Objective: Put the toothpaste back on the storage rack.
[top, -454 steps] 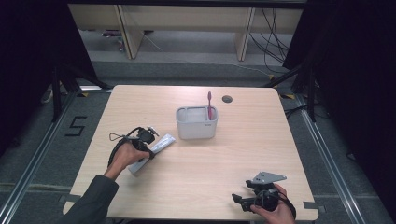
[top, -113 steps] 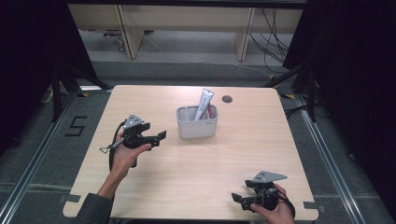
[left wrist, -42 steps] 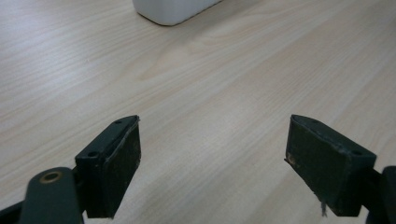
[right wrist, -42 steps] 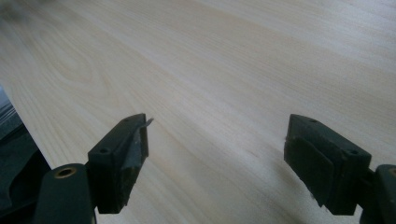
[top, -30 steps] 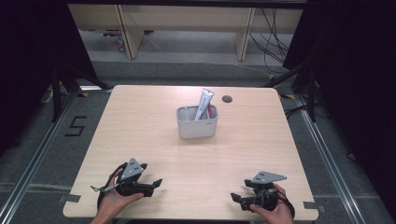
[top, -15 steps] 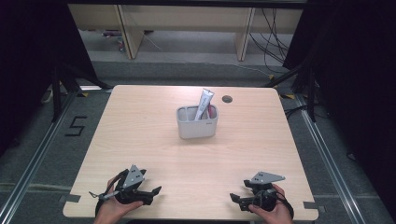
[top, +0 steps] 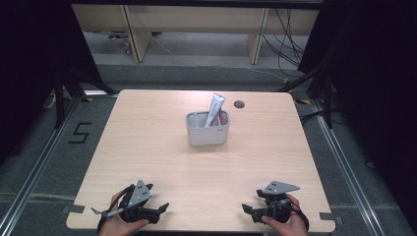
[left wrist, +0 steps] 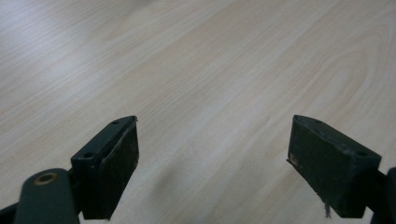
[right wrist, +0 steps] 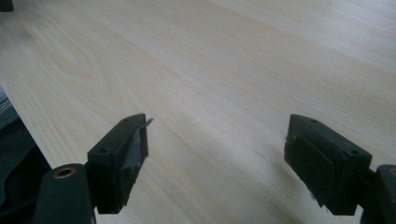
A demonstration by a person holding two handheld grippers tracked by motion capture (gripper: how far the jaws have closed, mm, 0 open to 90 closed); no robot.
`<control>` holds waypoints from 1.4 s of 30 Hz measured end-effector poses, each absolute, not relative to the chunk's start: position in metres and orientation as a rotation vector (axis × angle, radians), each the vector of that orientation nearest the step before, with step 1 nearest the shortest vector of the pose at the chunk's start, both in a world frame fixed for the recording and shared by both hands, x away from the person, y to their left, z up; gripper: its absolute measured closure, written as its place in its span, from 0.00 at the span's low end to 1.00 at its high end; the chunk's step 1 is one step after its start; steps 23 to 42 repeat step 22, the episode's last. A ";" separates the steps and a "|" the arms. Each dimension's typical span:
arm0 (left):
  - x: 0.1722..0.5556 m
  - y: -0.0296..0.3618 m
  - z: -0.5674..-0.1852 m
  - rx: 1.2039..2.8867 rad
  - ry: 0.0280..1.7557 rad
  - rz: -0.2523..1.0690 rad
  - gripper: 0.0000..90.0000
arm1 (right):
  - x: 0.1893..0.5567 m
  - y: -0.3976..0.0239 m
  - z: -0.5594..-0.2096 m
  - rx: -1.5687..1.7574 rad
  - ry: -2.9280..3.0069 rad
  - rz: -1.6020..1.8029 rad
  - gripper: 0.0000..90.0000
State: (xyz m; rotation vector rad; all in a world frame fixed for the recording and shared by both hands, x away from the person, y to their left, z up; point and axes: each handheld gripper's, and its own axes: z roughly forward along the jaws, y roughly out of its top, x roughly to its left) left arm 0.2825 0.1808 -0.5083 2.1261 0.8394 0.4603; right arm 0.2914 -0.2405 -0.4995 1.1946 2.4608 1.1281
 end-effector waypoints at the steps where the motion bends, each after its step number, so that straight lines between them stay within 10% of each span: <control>1: 0.281 0.180 -0.508 2.136 0.833 0.454 0.18 | 0.292 -0.240 -0.500 1.195 2.464 1.135 0.25; 42: 0.281 0.178 -0.511 2.170 0.811 0.463 0.18 | 0.290 -0.238 -0.500 1.241 2.475 1.143 0.24</control>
